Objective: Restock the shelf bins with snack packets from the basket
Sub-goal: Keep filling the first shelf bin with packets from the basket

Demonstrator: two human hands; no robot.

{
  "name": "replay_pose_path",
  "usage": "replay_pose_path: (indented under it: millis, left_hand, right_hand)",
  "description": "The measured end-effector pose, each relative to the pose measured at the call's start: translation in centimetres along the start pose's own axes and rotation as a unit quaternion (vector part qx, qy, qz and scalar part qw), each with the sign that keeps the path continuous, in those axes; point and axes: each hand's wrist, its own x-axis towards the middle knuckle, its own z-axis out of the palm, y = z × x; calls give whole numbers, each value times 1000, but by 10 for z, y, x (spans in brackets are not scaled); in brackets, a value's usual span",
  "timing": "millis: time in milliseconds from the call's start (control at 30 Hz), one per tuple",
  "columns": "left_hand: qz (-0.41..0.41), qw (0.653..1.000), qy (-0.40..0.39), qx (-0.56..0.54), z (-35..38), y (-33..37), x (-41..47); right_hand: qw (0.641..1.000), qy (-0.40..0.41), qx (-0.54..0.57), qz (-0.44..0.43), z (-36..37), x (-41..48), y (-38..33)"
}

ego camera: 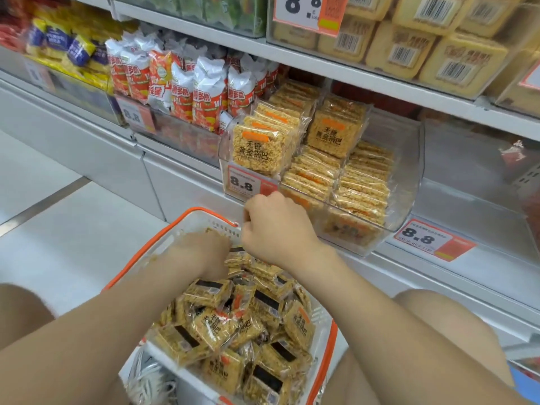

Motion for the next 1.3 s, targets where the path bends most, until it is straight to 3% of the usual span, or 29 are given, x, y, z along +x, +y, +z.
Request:
replay_pose_path:
  millis: [67, 167, 267, 367, 533, 767, 900, 1033, 1200, 1300]
  left_hand:
    - [17, 997, -76, 30, 19, 1, 5]
    - [53, 992, -115, 9, 40, 6, 10]
    - [69, 989, -127, 0, 56, 13, 14]
    - [86, 987, -116, 68, 80, 14, 25]
    - [101, 986, -89, 94, 89, 11, 31]
    - [63, 996, -45, -45, 53, -2, 29]
    - [82, 983, 4, -164, 18, -4, 15]
    - [105, 947, 70, -294, -23, 0, -15]
    - [128, 853, 167, -478, -58, 6, -44]
    - [138, 791, 232, -549, -73, 18, -57]
  right_hand:
    - [998, -56, -22, -11, 9, 1, -6]
    - [991, -121, -49, -25, 21, 3, -11]
    - [985, -156, -61, -35, 24, 6, -12]
    - [986, -155, -55, -33, 25, 9, -11]
    - [988, -148, -48, -24, 25, 15, -6]
    - [989, -145, -41, -4, 15, 18, 3]
    - [996, -87, -22, 14, 5, 20, 10]
    - [999, 0, 38, 23, -6, 20, 15]
    - [979, 153, 128, 53, -32, 13, 25]
    - [967, 190, 151, 78, -47, 7, 35]
